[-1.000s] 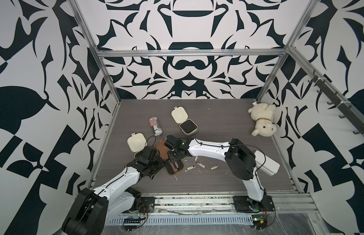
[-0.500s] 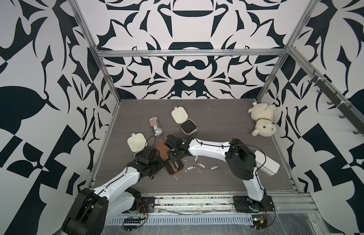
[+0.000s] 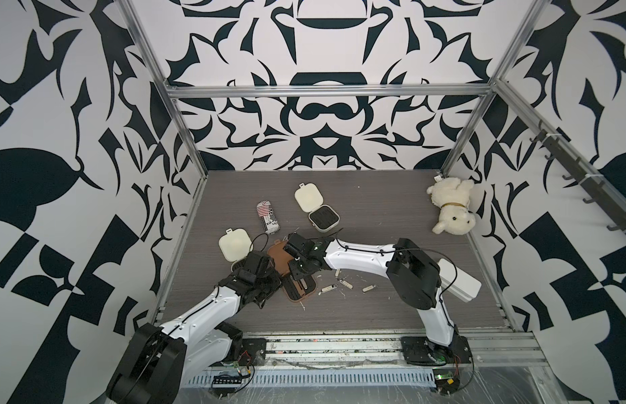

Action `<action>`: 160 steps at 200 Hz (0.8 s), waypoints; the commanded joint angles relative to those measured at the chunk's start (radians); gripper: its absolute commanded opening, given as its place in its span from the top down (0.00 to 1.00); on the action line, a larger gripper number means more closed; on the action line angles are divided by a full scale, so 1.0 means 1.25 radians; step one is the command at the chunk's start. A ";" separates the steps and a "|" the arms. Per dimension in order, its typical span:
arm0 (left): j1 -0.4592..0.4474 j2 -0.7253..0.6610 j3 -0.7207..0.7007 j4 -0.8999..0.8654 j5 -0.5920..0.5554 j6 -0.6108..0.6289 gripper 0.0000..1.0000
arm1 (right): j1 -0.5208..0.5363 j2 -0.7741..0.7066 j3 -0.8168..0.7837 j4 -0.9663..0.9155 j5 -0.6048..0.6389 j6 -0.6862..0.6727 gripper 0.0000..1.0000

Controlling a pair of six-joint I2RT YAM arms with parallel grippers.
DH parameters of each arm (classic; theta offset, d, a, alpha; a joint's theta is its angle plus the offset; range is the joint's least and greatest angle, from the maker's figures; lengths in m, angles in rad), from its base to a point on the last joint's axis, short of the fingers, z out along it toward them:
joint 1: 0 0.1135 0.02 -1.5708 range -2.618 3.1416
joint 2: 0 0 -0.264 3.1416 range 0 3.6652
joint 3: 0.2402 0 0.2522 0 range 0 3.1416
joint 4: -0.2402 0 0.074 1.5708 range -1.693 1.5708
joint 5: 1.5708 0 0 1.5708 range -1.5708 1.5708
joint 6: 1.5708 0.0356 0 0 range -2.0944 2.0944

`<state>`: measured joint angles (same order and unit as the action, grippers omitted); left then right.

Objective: Organize nail clipper sets
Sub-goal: Place the nail clipper in the storage box.

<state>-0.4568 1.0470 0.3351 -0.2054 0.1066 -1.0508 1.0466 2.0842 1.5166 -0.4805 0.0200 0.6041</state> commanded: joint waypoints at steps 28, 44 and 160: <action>0.000 0.010 -0.004 -0.048 -0.021 0.004 0.66 | -0.004 -0.044 -0.021 0.000 0.000 0.017 0.89; -0.001 0.011 -0.005 -0.048 -0.021 0.004 0.66 | -0.005 -0.045 -0.029 0.005 -0.001 0.021 0.89; 0.000 0.000 -0.006 -0.058 -0.022 0.004 0.66 | -0.010 -0.059 -0.104 0.062 -0.014 0.044 0.90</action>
<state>-0.4568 1.0473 0.3355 -0.2058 0.1070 -1.0504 1.0409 2.0323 1.4044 -0.3752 -0.0002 0.6472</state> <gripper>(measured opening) 0.343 0.104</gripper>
